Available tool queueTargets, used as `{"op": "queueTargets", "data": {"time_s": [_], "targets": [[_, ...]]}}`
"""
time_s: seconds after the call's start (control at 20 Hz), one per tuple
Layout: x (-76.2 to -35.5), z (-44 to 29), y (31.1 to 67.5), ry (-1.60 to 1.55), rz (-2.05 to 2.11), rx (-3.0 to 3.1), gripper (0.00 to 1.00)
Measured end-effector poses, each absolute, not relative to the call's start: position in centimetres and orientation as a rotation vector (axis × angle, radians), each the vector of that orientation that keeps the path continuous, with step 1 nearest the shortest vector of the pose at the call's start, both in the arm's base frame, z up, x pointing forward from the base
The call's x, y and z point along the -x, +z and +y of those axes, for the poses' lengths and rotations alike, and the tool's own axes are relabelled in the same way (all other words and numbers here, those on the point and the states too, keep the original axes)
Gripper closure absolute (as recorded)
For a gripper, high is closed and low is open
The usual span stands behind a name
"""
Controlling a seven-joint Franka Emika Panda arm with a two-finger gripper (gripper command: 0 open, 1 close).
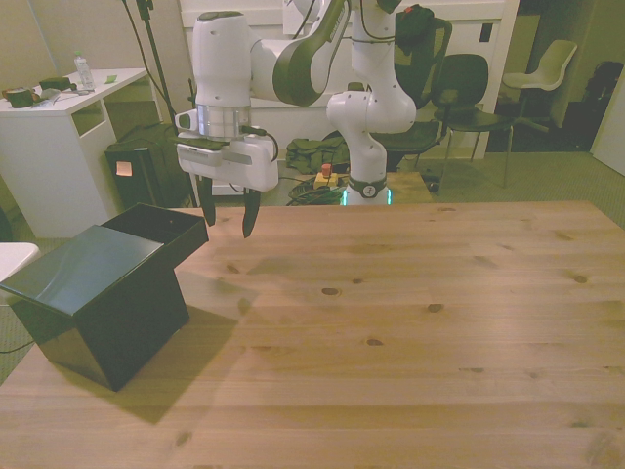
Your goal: Close the top drawer
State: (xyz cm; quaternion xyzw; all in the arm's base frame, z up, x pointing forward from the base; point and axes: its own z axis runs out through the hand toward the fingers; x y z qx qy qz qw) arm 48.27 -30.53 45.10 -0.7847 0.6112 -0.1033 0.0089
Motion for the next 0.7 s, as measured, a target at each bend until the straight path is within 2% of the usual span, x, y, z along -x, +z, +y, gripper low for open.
{"op": "queueTargets", "data": {"time_s": [0.7], "targets": [[-48.63, -31.41, 45.44, -0.311, 1.943, 2.434, 1.00]]}}
